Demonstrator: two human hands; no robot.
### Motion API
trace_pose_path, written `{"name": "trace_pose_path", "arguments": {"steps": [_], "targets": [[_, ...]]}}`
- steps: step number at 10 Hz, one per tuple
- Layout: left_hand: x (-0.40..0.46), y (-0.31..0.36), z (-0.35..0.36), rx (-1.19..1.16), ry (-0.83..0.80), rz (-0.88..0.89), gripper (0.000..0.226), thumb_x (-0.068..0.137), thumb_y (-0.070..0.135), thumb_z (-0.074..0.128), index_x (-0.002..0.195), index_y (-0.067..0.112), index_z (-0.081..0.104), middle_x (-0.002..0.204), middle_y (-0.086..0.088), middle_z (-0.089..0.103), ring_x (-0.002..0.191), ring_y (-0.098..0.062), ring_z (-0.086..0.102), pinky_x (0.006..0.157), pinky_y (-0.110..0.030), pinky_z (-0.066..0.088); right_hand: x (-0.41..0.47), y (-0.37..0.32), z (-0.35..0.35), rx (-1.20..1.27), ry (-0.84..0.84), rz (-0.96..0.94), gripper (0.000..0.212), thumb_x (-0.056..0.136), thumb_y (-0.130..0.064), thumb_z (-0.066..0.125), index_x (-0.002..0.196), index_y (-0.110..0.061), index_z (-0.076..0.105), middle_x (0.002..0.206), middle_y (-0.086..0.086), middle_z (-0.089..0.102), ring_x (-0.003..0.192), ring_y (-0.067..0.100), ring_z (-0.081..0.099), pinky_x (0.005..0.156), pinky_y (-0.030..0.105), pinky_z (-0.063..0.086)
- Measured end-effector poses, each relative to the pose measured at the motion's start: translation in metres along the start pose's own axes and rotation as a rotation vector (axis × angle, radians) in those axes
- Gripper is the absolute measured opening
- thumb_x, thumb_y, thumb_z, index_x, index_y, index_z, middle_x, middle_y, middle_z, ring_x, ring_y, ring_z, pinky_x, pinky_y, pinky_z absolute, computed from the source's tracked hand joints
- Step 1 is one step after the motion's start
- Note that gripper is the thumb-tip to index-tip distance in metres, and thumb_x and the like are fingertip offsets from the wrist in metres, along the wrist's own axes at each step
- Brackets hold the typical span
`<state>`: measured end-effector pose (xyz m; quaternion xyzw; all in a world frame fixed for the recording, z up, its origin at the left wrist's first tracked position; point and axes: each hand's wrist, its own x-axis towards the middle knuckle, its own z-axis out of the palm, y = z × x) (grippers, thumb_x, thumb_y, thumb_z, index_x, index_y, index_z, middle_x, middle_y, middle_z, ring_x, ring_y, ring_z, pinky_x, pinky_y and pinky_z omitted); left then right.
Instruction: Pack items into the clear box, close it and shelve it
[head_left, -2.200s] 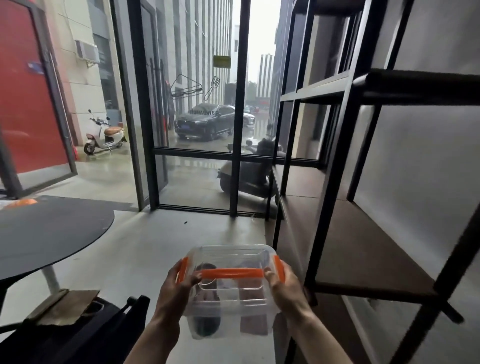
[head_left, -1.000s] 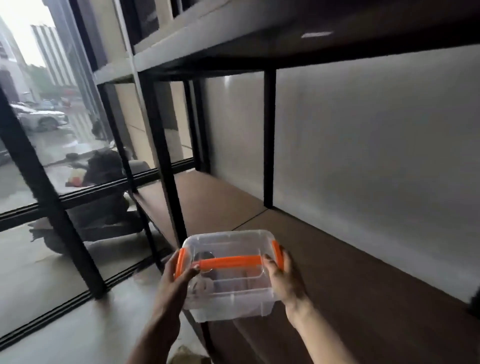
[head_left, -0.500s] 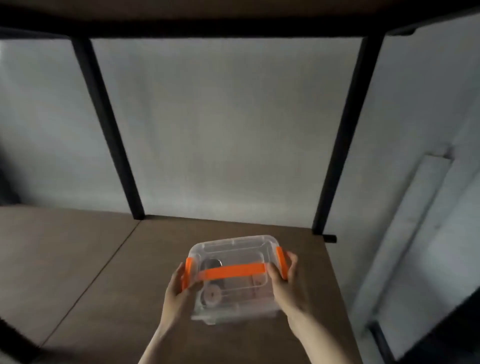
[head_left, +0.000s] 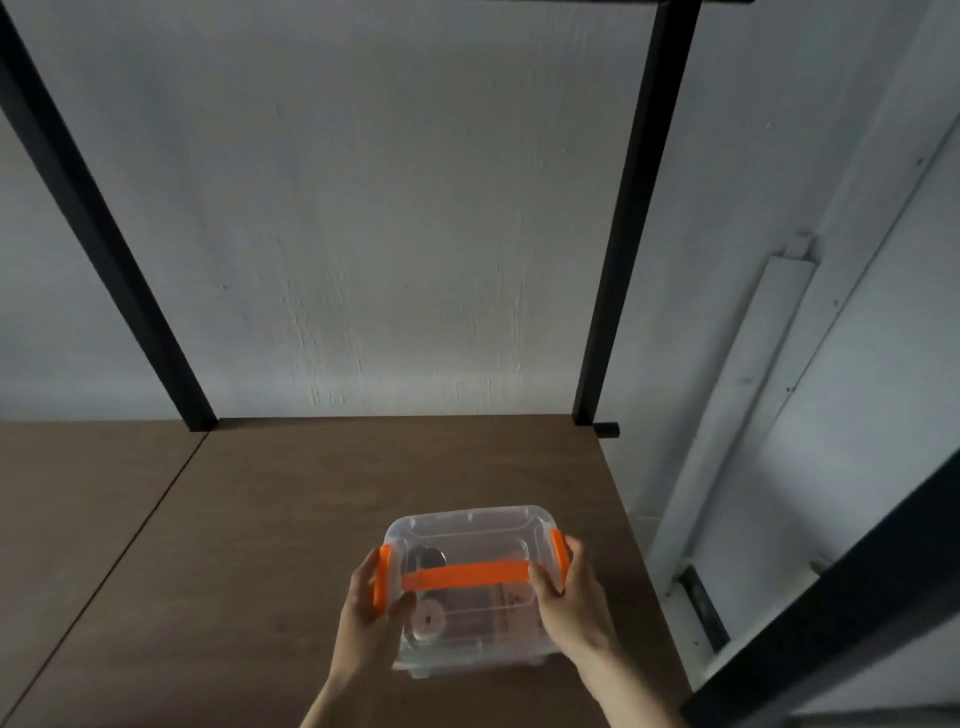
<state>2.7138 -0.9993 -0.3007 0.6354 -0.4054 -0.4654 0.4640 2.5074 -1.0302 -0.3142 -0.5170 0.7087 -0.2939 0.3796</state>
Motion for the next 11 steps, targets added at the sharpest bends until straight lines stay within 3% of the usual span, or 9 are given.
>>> {"name": "trace_pose_path", "arguments": {"steps": [1, 2, 3, 4, 5, 6, 7, 9, 11], "targets": [[0.005, -0.010, 0.002, 0.040, 0.003, 0.016, 0.083, 0.085, -0.022, 0.055, 0.081, 0.059, 0.071, 0.080, 0.017, 0.077, 0.067, 0.016, 0.066, 0.052, -0.006, 0.049, 0.001, 0.009, 0.006, -0.036, -0.014, 0.027, 0.059, 0.096, -0.041, 0.056, 0.145, -0.018, 0.031, 0.134, 0.006, 0.060, 0.112, 0.026, 0.065, 0.094, 0.044, 0.055], [0.010, -0.025, 0.000, 0.112, 0.025, -0.007, 0.054, 0.085, -0.020, 0.057, 0.111, 0.027, 0.063, 0.082, 0.014, 0.073, 0.073, 0.017, 0.066, 0.057, -0.006, 0.050, 0.006, 0.024, 0.012, -0.064, -0.028, 0.051, 0.063, 0.095, -0.046, 0.055, 0.145, -0.019, 0.029, 0.138, 0.007, 0.058, 0.118, 0.026, 0.064, 0.098, 0.048, 0.055], [0.006, -0.028, 0.001, 0.159, 0.004, -0.028, 0.056, 0.085, -0.018, 0.057, 0.108, 0.033, 0.056, 0.083, 0.015, 0.073, 0.084, 0.001, 0.071, 0.059, -0.011, 0.052, 0.004, 0.026, 0.014, -0.062, -0.053, 0.067, 0.064, 0.096, -0.040, 0.058, 0.146, -0.016, 0.027, 0.140, 0.008, 0.056, 0.120, 0.025, 0.062, 0.099, 0.042, 0.054], [0.005, -0.040, -0.001, 0.169, -0.002, -0.062, 0.055, 0.086, -0.014, 0.059, 0.116, 0.031, 0.057, 0.097, 0.010, 0.071, 0.092, -0.006, 0.068, 0.062, -0.014, 0.051, 0.002, 0.033, 0.018, -0.061, -0.079, 0.083, 0.069, 0.094, -0.035, 0.062, 0.148, -0.016, 0.024, 0.144, 0.007, 0.051, 0.124, 0.024, 0.060, 0.101, 0.041, 0.053], [0.012, -0.058, -0.007, 0.192, -0.025, -0.087, 0.066, 0.087, 0.001, 0.065, 0.145, 0.021, 0.043, 0.131, -0.004, 0.059, 0.116, -0.018, 0.060, 0.083, -0.026, 0.051, 0.000, 0.038, 0.021, -0.089, -0.072, 0.070, 0.074, 0.094, -0.036, 0.063, 0.151, -0.020, 0.019, 0.147, 0.005, 0.048, 0.127, 0.024, 0.057, 0.103, 0.044, 0.051], [0.016, -0.068, -0.008, 0.250, -0.051, -0.084, 0.072, 0.086, 0.016, 0.064, 0.150, 0.028, 0.035, 0.140, -0.004, 0.055, 0.126, -0.024, 0.057, 0.099, -0.044, 0.051, -0.003, 0.041, 0.026, -0.131, -0.041, 0.062, 0.079, 0.095, -0.044, 0.057, 0.156, -0.022, 0.012, 0.152, 0.006, 0.043, 0.130, 0.025, 0.055, 0.104, 0.044, 0.050], [0.005, -0.057, -0.008, 0.330, -0.020, -0.092, 0.073, 0.091, 0.017, 0.063, 0.155, 0.025, 0.028, 0.146, -0.008, 0.050, 0.128, -0.027, 0.055, 0.101, -0.046, 0.048, -0.010, 0.041, 0.026, -0.217, -0.013, 0.049, 0.083, 0.094, -0.055, 0.049, 0.158, -0.024, 0.006, 0.152, 0.007, 0.043, 0.130, 0.025, 0.055, 0.102, 0.045, 0.051], [-0.024, -0.037, -0.025, 0.585, -0.055, 0.032, 0.075, 0.093, 0.048, 0.055, 0.156, 0.030, 0.018, 0.155, -0.003, 0.041, 0.136, -0.023, 0.045, 0.100, -0.042, 0.044, -0.032, 0.041, 0.009, -0.476, 0.083, -0.080, 0.079, 0.095, -0.064, 0.036, 0.158, -0.023, 0.012, 0.153, 0.002, 0.042, 0.133, 0.019, 0.052, 0.102, 0.035, 0.050], [-0.062, -0.030, -0.042, 0.916, -0.026, 0.183, 0.074, 0.083, 0.071, 0.043, 0.148, 0.038, 0.028, 0.143, 0.005, 0.049, 0.127, -0.020, 0.053, 0.096, -0.036, 0.046, -0.073, 0.039, -0.006, -0.705, 0.083, -0.274, 0.062, 0.096, -0.052, 0.043, 0.151, -0.026, 0.030, 0.135, -0.002, 0.051, 0.124, 0.018, 0.052, 0.102, 0.032, 0.047]]}}
